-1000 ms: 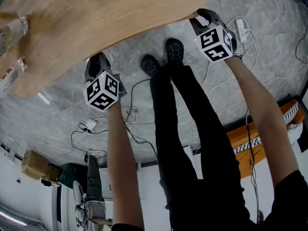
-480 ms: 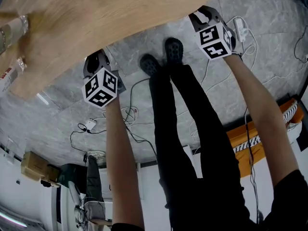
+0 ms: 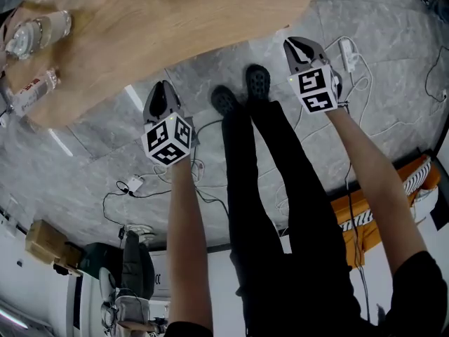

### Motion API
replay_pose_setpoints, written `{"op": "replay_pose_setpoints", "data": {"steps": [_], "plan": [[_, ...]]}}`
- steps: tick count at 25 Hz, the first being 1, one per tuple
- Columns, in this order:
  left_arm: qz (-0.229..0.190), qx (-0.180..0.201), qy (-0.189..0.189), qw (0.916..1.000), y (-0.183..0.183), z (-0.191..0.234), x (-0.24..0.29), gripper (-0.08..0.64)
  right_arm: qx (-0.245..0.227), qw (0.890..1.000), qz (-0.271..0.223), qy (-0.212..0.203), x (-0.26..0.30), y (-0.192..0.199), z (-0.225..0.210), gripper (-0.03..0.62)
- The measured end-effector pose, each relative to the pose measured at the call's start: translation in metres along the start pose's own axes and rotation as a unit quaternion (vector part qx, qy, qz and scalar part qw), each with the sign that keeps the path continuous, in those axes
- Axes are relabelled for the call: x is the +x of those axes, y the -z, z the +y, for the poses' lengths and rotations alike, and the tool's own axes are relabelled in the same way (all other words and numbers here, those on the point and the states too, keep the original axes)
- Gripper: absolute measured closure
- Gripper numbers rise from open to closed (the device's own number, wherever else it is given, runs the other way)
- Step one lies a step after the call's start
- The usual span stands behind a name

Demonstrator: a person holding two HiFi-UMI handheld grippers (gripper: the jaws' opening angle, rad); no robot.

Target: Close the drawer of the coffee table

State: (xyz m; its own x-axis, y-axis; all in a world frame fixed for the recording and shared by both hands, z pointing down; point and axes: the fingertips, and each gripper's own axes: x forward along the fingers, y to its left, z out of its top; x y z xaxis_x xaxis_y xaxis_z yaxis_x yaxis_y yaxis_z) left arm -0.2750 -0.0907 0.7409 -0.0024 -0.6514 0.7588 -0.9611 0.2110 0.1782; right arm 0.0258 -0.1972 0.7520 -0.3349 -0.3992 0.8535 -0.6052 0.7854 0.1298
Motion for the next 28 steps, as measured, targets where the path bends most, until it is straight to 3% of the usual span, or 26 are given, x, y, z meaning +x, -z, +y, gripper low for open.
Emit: {"op": "replay_pose_setpoints", "data": {"steps": [6, 10, 17, 21, 28], "plan": [[-0.014, 0.019, 0.012, 0.9997, -0.017, -0.015, -0.065, 0.534, 0.034, 0.998, -0.044, -0.020, -0.064, -0.043, 0.033, 0.574], [-0.021, 0.006, 0.019, 0.9996, -0.034, -0.021, -0.121, 0.546, 0.058, 0.995, -0.072, -0.034, -0.119, -0.080, 0.052, 0.577], [-0.078, -0.012, 0.038, 0.9962, -0.098, -0.045, -0.207, 0.546, 0.082, 0.985, -0.145, -0.049, -0.211, -0.151, 0.066, 0.578], [-0.116, -0.009, 0.063, 0.9912, -0.136, -0.069, -0.265, 0.546, 0.078, 0.978, -0.185, -0.057, -0.272, -0.185, 0.073, 0.578], [-0.180, 0.029, 0.113, 0.9767, -0.190, -0.122, -0.363, 0.546, 0.067, 0.962, -0.256, -0.075, -0.382, -0.226, 0.072, 0.578]]}}
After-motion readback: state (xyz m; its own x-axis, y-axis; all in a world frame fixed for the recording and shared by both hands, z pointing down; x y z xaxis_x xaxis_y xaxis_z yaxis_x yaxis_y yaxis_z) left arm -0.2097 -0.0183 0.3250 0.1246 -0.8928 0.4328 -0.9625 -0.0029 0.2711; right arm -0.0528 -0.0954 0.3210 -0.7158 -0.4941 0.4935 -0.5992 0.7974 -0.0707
